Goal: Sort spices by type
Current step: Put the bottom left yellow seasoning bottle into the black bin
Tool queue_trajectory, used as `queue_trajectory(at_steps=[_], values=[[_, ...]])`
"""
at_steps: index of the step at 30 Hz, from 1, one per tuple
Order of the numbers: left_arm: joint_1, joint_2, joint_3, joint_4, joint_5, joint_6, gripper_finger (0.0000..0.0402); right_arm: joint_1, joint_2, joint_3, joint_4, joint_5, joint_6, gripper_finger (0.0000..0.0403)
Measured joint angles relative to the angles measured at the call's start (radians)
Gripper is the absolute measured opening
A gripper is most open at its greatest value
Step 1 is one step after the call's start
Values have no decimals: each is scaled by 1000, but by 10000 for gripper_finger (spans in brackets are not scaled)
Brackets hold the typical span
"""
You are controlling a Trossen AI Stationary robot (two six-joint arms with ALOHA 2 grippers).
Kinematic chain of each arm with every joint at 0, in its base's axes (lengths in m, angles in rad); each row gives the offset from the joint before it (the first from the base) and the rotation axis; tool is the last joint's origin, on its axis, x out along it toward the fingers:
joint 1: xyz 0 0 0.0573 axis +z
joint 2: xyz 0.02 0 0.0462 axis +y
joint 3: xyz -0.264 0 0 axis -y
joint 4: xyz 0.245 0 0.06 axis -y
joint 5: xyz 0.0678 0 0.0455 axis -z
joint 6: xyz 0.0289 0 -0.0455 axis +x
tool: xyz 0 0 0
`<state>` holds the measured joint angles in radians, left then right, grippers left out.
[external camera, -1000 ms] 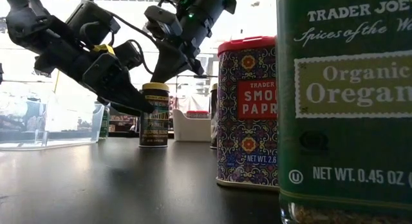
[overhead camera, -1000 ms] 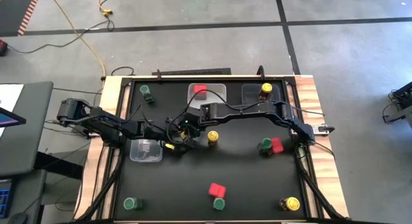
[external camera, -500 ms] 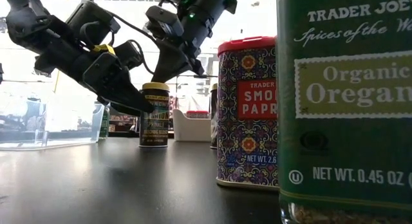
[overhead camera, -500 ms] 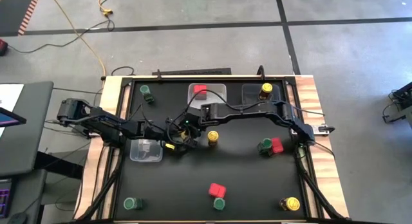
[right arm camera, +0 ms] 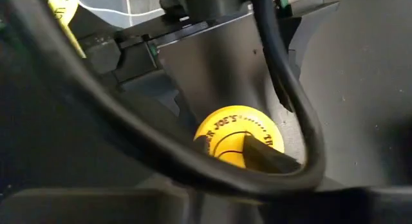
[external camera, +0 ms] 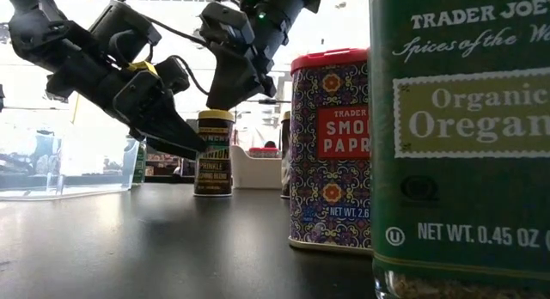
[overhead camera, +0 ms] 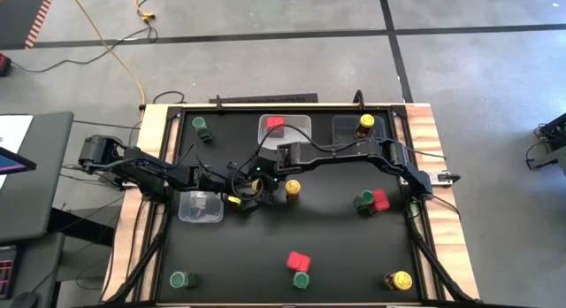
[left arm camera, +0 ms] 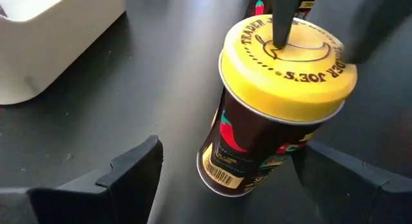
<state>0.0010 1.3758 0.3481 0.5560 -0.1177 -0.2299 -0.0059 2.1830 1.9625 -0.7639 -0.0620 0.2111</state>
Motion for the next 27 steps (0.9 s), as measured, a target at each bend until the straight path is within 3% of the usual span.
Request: queue_trajectory(at_steps=[6,10,20,27], values=[[0,0,0,0,2,-3,330,1,-1,2,1,0,-2,244],[0,0,0,1,5,-9,330,-1,-13,3,-30,1,-2,281],[0,-4,0,39,6,-35,330,-2,-132,3,-46,8,-41,296],[0,-81,-1,7,-3,-40,330,-9,-192,5,-92,8,-63,296]])
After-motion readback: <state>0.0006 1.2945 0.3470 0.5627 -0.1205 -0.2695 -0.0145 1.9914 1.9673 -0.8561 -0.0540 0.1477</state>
